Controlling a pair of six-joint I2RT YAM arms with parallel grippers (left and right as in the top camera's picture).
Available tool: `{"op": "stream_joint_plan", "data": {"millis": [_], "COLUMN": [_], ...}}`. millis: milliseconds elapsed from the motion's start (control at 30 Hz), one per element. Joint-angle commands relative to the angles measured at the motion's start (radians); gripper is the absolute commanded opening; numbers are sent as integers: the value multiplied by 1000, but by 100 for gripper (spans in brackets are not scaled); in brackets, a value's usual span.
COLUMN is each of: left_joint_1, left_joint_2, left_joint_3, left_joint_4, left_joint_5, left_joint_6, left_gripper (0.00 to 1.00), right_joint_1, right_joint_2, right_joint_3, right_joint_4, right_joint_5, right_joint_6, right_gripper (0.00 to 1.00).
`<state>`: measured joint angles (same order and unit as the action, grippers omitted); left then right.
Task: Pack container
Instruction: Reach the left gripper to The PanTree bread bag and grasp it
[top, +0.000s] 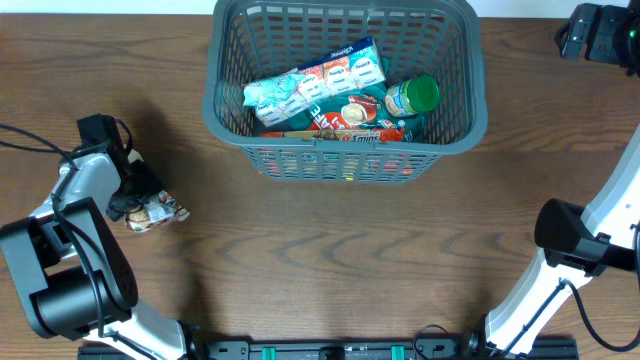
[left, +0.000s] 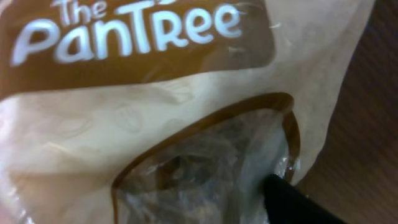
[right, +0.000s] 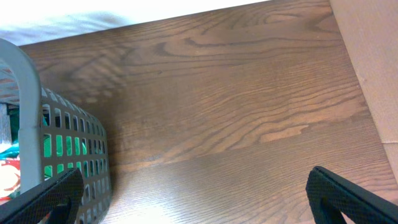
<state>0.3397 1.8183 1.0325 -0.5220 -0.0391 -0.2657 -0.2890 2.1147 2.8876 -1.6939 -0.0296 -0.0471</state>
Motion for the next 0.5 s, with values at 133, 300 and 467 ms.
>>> {"op": "stream_joint_plan", "data": {"millis": [133,300,467], "left_joint_1": [1,1,-1], "left_joint_2": [32,-33,-171], "left_joint_3": [-6,2,80], "left_joint_4": [-12,-27,-138], "left_joint_5": [125,160,160], "left_joint_6": [6,6,7], "left_gripper": [40,8,6], "right_joint_1": [-5,-5,-5], "right_joint_2": [8,8,8], "right_joint_3": [1,1,1], "right_joint_4": [-2,-1,-4], "right_joint_5": [3,2,2], "right_joint_6": [9,9,9], "right_gripper": [99,99,99]}}
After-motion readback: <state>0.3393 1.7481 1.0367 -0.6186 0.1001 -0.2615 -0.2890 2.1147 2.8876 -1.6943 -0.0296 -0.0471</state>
